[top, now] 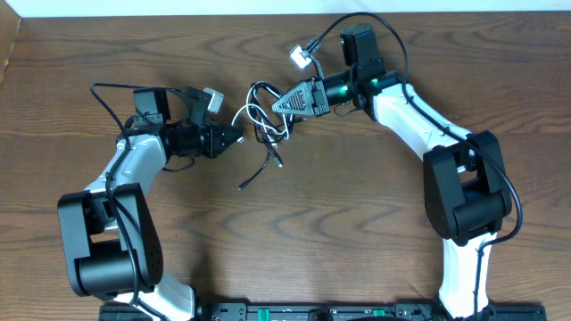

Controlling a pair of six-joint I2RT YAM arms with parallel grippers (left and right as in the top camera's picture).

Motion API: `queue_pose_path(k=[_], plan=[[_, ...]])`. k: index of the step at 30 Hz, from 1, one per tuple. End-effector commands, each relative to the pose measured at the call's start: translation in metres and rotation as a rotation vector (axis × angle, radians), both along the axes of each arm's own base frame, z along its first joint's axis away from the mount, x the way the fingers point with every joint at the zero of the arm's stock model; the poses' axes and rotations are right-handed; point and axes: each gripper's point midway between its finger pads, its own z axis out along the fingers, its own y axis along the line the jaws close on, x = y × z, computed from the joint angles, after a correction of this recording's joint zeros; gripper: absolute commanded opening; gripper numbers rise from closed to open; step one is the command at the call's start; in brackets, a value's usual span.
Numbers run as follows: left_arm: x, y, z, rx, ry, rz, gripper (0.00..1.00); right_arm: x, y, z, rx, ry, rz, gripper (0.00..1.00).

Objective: Untangle cables

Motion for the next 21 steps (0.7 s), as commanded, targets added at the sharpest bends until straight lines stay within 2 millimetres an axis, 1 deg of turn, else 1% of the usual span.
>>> queue_pose_path(k=[1, 3, 4, 12, 14, 15, 16, 19, 21], plan=[[-0.011, -0.022, 0.04, -0.205, -0.075, -0.111, 0.14, -0.003, -0.002, 0.022, 0.035, -0.032, 0.024, 0.01], [-0.015, -0.028, 0.056, -0.298, -0.098, -0.154, 0.13, -0.005, -0.001, 0.022, 0.038, -0.031, 0.032, 0.01], [-0.015, -0.029, 0.061, -0.326, -0.092, -0.158, 0.12, -0.007, 0.0, 0.023, 0.042, -0.029, 0.041, 0.01], [0.003, -0.028, 0.078, -0.417, 0.031, -0.073, 0.09, -0.014, 0.006, 0.024, 0.048, -0.027, 0.067, 0.01], [0.006, -0.031, 0.082, -0.431, 0.05, -0.065, 0.08, -0.016, 0.008, 0.024, 0.048, -0.027, 0.07, 0.01], [0.008, -0.036, 0.084, -0.438, 0.073, -0.058, 0.08, -0.017, 0.009, 0.024, 0.048, -0.027, 0.075, 0.01], [0.01, -0.039, 0.083, -0.434, 0.086, -0.047, 0.08, -0.018, 0.01, 0.024, 0.048, -0.027, 0.077, 0.01], [0.024, -0.043, 0.068, -0.377, 0.16, 0.072, 0.08, -0.019, 0.011, 0.024, 0.048, -0.027, 0.08, 0.01], [0.029, -0.049, 0.061, -0.349, 0.198, 0.127, 0.07, -0.019, 0.011, 0.024, 0.047, -0.023, 0.08, 0.01]])
